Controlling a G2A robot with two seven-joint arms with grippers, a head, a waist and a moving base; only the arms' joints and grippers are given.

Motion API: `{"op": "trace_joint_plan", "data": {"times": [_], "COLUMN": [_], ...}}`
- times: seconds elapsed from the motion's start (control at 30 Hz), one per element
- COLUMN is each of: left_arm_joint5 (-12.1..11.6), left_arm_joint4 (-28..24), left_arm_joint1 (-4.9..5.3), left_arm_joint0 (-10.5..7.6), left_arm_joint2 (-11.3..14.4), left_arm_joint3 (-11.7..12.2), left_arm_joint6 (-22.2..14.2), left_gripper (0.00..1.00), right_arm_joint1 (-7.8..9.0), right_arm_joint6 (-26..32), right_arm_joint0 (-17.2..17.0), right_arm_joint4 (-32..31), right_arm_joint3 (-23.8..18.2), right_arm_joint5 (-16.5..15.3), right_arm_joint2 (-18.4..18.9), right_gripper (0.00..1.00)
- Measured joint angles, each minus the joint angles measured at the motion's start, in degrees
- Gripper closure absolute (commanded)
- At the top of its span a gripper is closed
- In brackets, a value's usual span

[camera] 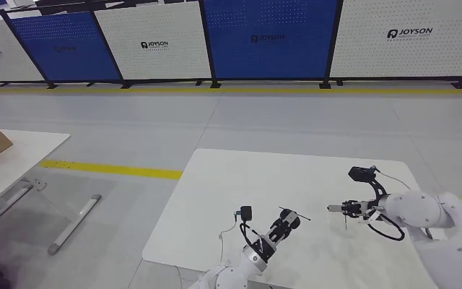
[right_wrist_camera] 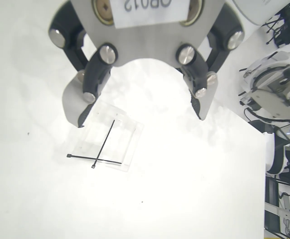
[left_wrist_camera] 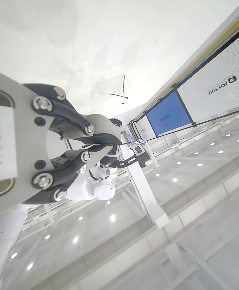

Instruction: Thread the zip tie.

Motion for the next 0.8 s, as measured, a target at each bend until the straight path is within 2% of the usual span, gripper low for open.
{"op": "trace_joint_plan", "data": {"times": [0.13, 0.2, 0.5, 0.63, 0.67, 0.73, 0.77, 0.8], "left_arm_joint5": [0.0, 0.0, 0.0, 0.0, 0.0, 0.0, 0.0, 0.0], "left_arm_joint4": [0.0, 0.0, 0.0, 0.0, 0.0, 0.0, 0.0, 0.0], "left_arm_joint1": [0.00, 0.00, 0.00, 0.00, 0.00, 0.00, 0.00, 0.00], "left_arm_joint0": [0.00, 0.00, 0.00, 0.00, 0.00, 0.00, 0.00, 0.00], "left_arm_joint2": [0.0, 0.0, 0.0, 0.0, 0.0, 0.0, 0.0, 0.0], "left_arm_joint3": [0.0, 0.0, 0.0, 0.0, 0.0, 0.0, 0.0, 0.0], "left_arm_joint6": [0.0, 0.0, 0.0, 0.0, 0.0, 0.0, 0.0, 0.0], "left_gripper": [1.00, 1.00, 1.00, 1.00, 1.00, 1.00, 1.00, 1.00], "right_arm_joint1": [-1.38, -1.72, -1.65, -1.10, -0.96, -0.72, -0.66, -0.62], "right_arm_joint6": [-0.4, -0.6, -1.6, -2.6, -2.3, -1.9, -1.6, -1.3], "right_arm_joint0": [3.5, 4.6, 4.0, 2.4, 2.2, 1.7, 1.6, 1.6], "right_arm_joint4": [0.7, 1.0, 1.1, 1.5, 1.4, 0.9, 0.8, 0.6], "right_arm_joint3": [5.1, 6.6, 6.6, 5.4, 5.1, 4.5, 4.4, 4.3], "right_arm_joint5": [0.9, 0.9, 0.5, 2.4, 2.7, 3.8, 4.0, 4.2], "right_arm_joint2": [-4.3, -5.2, -4.9, -2.7, -2.3, -1.6, -1.5, -1.5], "right_gripper": [0.00, 0.00, 0.00, 0.00, 0.04, 0.05, 0.14, 0.17]}}
